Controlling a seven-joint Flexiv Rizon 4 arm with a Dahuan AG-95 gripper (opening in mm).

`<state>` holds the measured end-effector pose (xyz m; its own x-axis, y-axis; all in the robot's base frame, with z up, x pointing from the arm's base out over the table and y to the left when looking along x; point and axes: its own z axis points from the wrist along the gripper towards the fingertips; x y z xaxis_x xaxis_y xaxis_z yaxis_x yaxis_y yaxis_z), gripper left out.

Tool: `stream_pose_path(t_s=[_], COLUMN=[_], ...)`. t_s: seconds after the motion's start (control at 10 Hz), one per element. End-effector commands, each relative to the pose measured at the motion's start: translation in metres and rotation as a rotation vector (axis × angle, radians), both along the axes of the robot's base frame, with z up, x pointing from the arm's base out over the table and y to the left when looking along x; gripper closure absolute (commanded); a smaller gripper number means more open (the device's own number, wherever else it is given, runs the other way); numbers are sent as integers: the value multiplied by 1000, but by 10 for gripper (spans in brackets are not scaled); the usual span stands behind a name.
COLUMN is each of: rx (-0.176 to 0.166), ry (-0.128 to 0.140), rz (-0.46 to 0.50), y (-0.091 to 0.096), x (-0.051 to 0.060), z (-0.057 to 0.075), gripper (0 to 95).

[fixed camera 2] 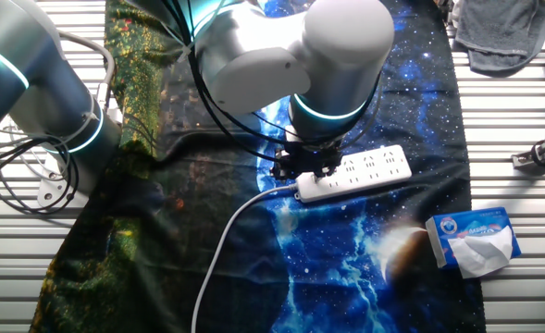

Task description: Turn on the power strip by pressing the button

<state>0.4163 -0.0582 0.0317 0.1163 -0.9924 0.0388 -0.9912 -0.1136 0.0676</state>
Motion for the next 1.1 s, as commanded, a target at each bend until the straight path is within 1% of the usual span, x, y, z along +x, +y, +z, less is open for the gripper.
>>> stream_pose_path(t_s=[0.1,0.2,0.3,0.4,0.6,0.7,0.8,0.9,1.0,1.1], rx=[-1,7,17,21,12,10,16,14,7,-9], ry=[-17,-23,-24,-25,-33,-33,-30,-30,-31,-33], rz=[6,7,8,11,13,14,16,17,19,19], y=[-1,-3,-4,-4,-4,-4,-4,-3,-1,1], x=[-2,-3,-3,-3,-3,-3,-4,-5,-7,-9], z=[-11,-16,-20,-20,-20,-20,-19,-15,-7,3], gripper=[380,380,380,380,380,380,380,380,380,380])
